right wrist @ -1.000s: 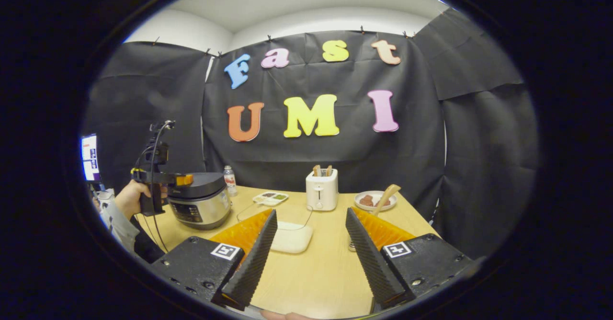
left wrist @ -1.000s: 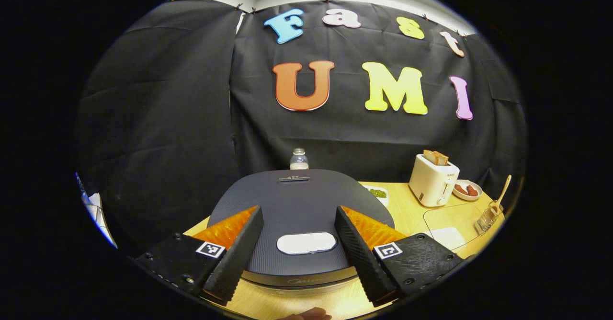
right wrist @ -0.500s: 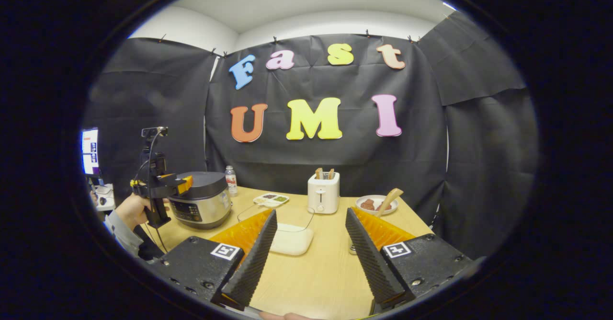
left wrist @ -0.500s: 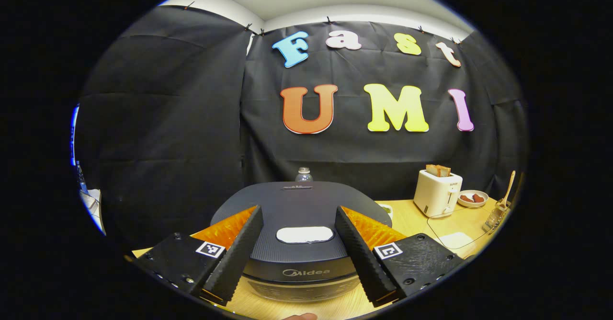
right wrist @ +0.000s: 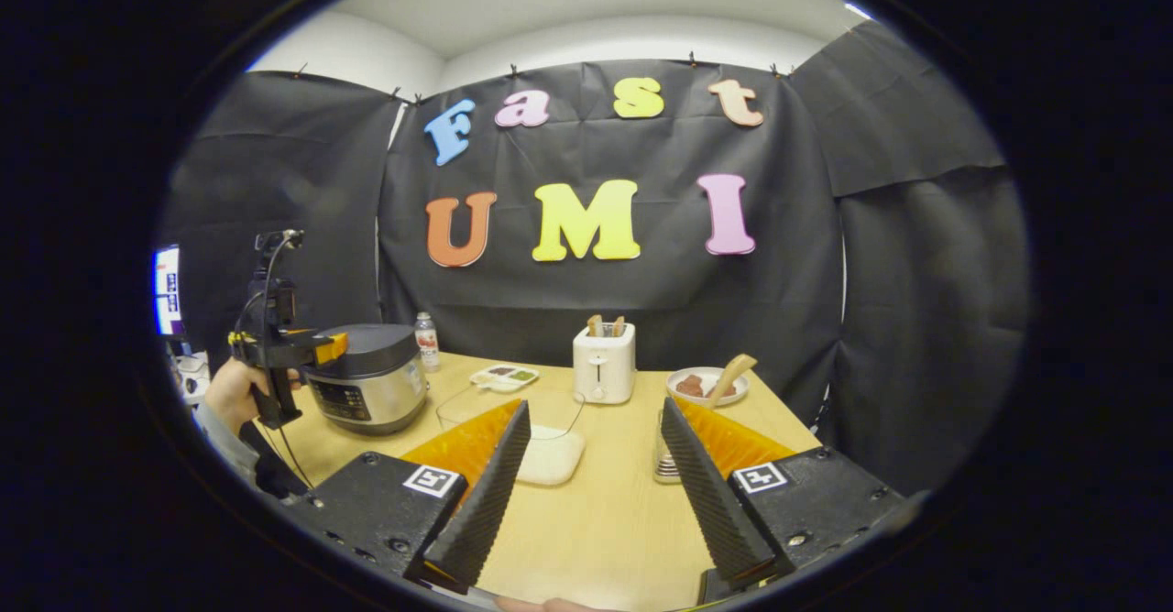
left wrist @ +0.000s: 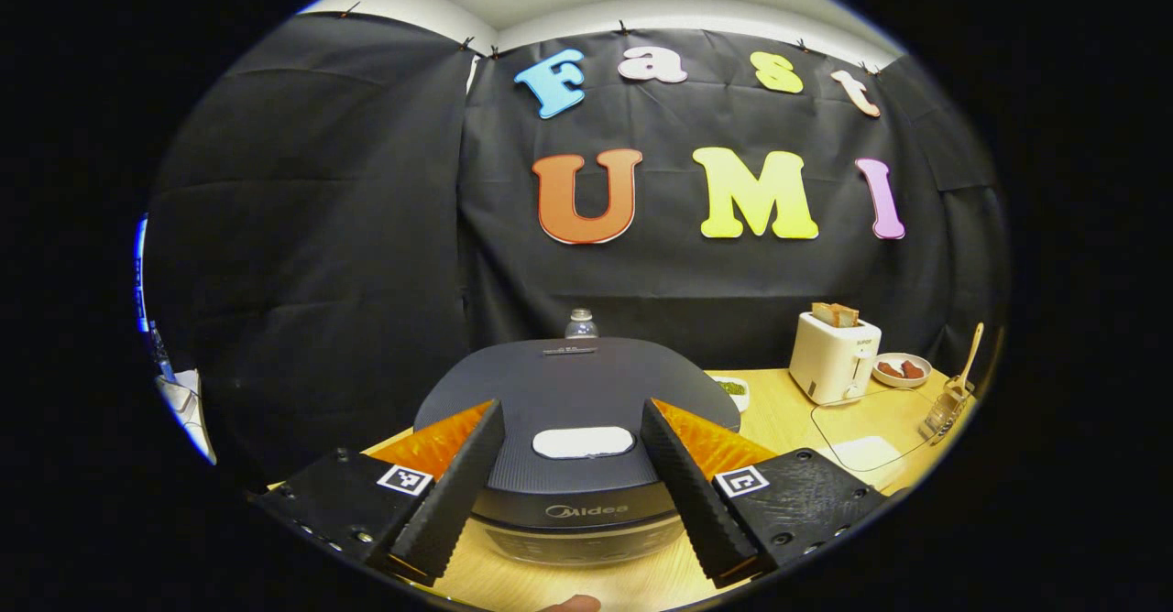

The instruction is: Close the left gripper, press the button to open the rice cooker; take a wooden spoon from the chopstick holder with the right hand, scoop a spoonful of rice and pour it into the rice cooker, then put the wooden spoon back into the chopstick holder.

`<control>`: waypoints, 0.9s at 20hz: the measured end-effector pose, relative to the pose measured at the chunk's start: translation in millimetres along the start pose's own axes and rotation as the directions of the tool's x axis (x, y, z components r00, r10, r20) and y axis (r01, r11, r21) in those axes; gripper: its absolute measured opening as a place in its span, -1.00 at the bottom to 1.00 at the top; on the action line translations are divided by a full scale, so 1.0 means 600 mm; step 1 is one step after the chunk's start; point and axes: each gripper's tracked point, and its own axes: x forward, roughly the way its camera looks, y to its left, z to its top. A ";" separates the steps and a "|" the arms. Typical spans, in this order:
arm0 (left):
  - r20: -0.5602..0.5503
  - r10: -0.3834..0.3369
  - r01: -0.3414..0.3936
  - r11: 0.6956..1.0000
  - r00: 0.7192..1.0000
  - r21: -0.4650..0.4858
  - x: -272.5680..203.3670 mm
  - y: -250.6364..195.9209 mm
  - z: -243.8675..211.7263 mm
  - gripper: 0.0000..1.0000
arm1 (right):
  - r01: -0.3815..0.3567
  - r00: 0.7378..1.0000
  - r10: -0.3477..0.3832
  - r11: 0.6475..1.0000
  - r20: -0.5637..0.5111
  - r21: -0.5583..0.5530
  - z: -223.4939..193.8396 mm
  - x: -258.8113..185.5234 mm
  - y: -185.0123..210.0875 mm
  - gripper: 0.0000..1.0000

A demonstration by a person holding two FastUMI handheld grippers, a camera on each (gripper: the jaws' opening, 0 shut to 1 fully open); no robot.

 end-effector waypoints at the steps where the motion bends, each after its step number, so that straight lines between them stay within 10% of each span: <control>1: -0.015 0.002 -0.002 1.000 1.000 -0.006 -0.007 -0.001 0.000 0.94 | 0.008 1.000 -0.008 1.000 0.002 -0.002 0.002 -0.001 -0.004 0.87; 2: -0.020 -0.007 0.006 1.000 1.000 -0.012 -0.015 -0.005 0.003 0.72 | 0.013 1.000 -0.013 1.000 0.009 0.001 0.008 -0.004 -0.008 0.87; 18: 0.188 -0.232 0.233 0.972 0.954 0.016 -0.312 -0.153 0.120 0.89 | 0.113 0.984 -0.126 0.989 0.128 0.099 0.083 -0.050 -0.061 0.87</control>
